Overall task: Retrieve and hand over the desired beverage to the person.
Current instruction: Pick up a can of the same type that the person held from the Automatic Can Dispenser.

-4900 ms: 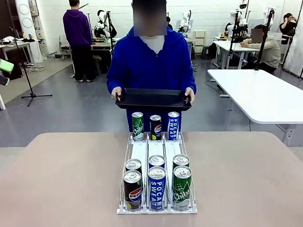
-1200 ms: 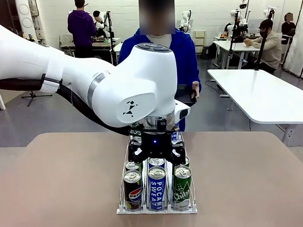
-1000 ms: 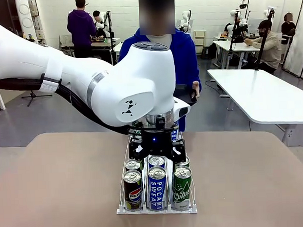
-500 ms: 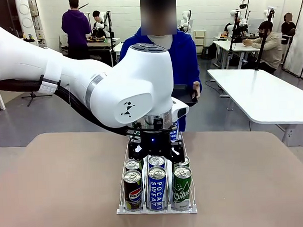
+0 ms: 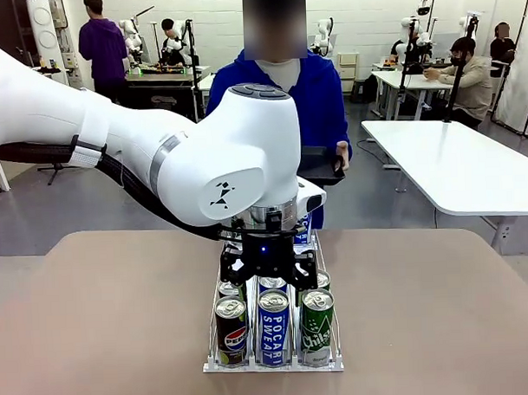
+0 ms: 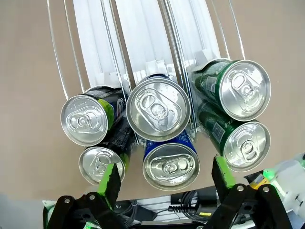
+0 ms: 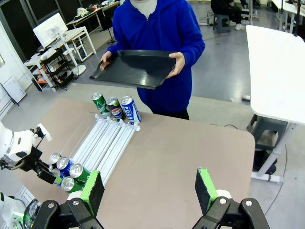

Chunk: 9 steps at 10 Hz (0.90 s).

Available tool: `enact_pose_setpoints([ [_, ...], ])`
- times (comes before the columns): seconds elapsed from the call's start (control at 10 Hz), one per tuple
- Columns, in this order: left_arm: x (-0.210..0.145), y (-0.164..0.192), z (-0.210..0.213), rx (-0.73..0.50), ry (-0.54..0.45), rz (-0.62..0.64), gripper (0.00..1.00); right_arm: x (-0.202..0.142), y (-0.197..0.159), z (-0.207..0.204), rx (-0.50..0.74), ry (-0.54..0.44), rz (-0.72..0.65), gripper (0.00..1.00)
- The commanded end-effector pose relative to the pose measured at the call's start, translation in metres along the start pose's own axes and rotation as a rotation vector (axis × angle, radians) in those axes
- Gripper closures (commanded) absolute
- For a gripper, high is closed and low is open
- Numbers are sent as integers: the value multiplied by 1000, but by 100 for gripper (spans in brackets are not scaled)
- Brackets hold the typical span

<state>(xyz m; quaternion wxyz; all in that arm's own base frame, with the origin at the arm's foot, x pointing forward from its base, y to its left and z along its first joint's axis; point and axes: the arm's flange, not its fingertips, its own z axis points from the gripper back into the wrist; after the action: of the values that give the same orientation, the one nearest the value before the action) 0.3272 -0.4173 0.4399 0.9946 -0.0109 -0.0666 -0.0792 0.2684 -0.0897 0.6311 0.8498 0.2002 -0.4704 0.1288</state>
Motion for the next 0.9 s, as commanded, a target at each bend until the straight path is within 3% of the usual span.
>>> enact_pose_setpoints([
  [0.0, -2, -3, 1, -11, 22, 24, 0, 0, 0, -2, 28, -6, 3, 0],
  [0.2, -2, -2, 2, -20, 32, 27, 0, 0, 0, -2, 28, -6, 3, 0],
  [0.3, -3, -1, 1, -20, 38, 25, 59, 0, 0, -2, 28, -6, 3, 0],
  [0.4, -2, 0, 0, -19, 46, 37, 59, 0, 0, -2, 28, -6, 3, 0],
  [0.5, -2, 0, -1, -13, 54, 40, 100, 0, 0, -2, 28, -6, 3, 0],
  [0.6, -2, 0, -1, -10, 59, 40, 64, 0, 0, -2, 28, -6, 3, 0],
  [0.7, -2, 0, -1, -7, 63, 42, 100, 0, 0, -2, 28, -6, 3, 0],
  [0.8, -2, 0, -2, -6, 68, 40, 100, 0, 0, -2, 28, -6, 3, 0],
])
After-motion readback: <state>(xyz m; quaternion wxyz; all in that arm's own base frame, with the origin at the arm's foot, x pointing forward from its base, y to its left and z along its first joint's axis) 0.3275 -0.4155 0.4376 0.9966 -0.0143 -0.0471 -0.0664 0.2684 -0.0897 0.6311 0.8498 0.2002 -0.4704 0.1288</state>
